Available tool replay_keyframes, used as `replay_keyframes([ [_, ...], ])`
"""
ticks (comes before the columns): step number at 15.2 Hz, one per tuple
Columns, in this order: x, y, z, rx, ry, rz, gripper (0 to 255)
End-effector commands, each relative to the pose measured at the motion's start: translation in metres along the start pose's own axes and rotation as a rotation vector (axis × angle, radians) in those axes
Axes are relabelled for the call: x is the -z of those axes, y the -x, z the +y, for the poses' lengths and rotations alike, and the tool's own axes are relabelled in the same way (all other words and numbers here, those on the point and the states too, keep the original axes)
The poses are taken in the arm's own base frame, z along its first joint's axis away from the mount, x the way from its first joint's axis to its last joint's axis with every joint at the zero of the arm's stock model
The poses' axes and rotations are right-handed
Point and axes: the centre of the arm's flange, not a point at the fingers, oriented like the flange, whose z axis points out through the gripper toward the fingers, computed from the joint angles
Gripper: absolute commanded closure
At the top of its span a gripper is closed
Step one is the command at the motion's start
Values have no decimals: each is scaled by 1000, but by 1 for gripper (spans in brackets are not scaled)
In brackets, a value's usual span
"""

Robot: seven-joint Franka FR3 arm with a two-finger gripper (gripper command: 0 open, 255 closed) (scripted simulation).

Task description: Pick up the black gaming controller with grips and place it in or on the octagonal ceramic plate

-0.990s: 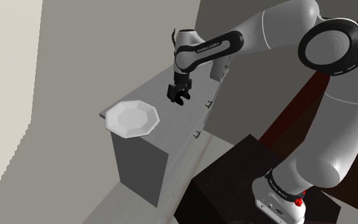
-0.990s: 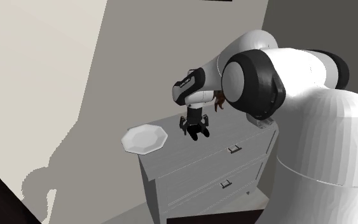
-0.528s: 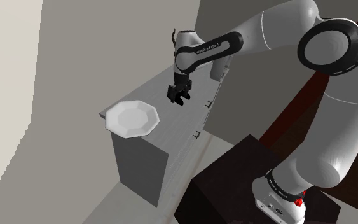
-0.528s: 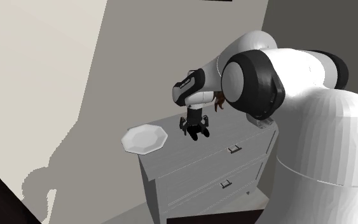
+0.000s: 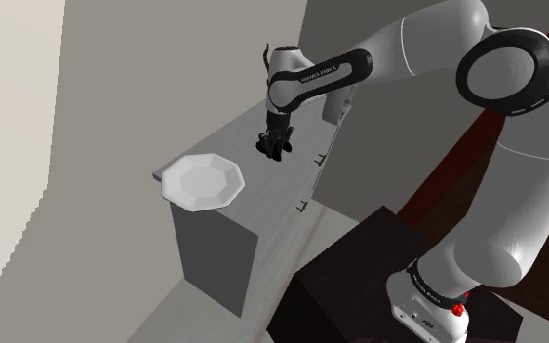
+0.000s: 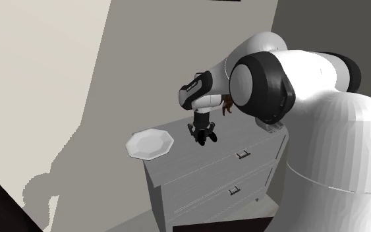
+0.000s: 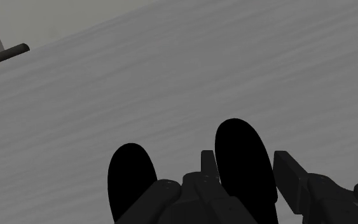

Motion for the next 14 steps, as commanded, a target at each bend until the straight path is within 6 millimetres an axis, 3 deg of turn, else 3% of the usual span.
replay_keyframes([
  [1, 0, 0, 0, 0, 0, 0, 255],
  [14, 63, 7, 0, 0, 0, 0, 255],
])
